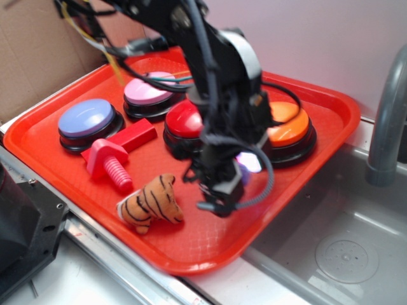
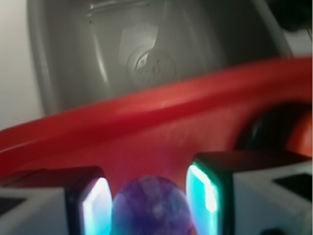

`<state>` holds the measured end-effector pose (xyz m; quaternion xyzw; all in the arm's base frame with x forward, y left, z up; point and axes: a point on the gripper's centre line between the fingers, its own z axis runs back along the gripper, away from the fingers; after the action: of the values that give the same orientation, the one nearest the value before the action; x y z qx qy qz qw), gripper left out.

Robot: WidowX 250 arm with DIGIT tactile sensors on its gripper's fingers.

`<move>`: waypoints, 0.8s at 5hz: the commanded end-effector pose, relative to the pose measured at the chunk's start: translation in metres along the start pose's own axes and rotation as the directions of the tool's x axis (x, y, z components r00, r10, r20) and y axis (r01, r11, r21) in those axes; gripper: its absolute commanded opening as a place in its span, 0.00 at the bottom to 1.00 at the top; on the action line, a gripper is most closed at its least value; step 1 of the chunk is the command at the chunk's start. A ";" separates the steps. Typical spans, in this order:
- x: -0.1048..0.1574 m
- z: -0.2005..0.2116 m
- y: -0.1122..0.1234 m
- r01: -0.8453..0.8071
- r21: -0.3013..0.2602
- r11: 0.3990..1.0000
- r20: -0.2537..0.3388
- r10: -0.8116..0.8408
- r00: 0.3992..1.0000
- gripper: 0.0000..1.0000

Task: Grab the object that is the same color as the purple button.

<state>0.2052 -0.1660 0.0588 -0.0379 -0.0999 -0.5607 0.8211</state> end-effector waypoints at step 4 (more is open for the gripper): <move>-0.090 0.127 0.013 -0.733 0.159 0.662 -0.115 0.749 0.652 0.00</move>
<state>0.1727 -0.0416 0.1471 0.0122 -0.0079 -0.1804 0.9835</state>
